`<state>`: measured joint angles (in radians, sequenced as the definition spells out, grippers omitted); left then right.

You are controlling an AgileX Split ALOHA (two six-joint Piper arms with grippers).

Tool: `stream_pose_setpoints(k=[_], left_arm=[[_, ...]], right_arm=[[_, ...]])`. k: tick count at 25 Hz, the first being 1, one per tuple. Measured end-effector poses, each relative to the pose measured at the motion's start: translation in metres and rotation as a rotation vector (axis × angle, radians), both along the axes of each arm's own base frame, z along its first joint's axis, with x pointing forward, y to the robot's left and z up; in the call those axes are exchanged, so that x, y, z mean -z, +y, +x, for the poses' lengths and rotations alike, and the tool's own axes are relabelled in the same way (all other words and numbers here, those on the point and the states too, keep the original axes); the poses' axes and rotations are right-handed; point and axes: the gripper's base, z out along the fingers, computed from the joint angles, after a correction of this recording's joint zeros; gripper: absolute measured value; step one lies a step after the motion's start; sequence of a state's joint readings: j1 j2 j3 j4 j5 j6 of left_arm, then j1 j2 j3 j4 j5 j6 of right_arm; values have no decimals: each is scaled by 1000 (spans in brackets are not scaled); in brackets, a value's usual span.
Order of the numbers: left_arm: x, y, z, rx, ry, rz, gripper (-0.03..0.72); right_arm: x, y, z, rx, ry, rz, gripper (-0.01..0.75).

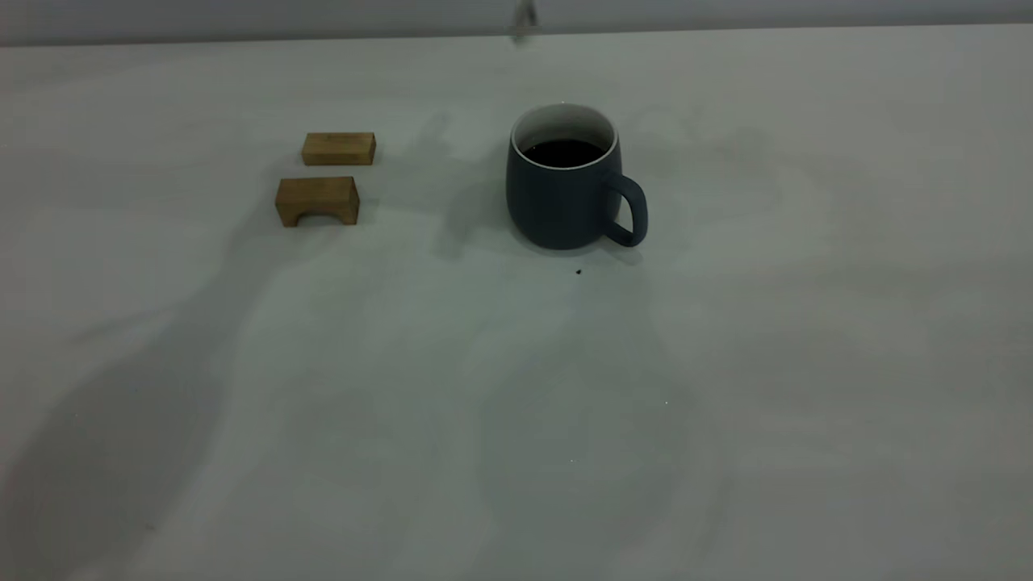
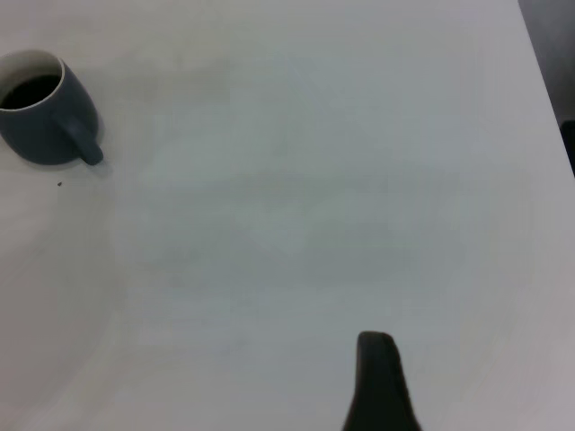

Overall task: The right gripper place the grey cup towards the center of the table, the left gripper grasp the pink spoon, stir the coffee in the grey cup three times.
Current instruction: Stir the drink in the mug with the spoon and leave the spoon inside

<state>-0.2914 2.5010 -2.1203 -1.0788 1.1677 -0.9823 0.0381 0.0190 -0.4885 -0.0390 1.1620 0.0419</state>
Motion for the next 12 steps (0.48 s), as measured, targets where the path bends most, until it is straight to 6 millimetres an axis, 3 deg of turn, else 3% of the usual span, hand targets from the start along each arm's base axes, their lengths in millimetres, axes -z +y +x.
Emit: stream_pose_setpoints(k=[5,12], left_arm=[[27,-11,1,-28,103,-81,158],[68,-14,-1,-45,211,-63,158]], right_arm=[[0,0,0,0,0,0,587],[0,0,0,0,0,0,587]])
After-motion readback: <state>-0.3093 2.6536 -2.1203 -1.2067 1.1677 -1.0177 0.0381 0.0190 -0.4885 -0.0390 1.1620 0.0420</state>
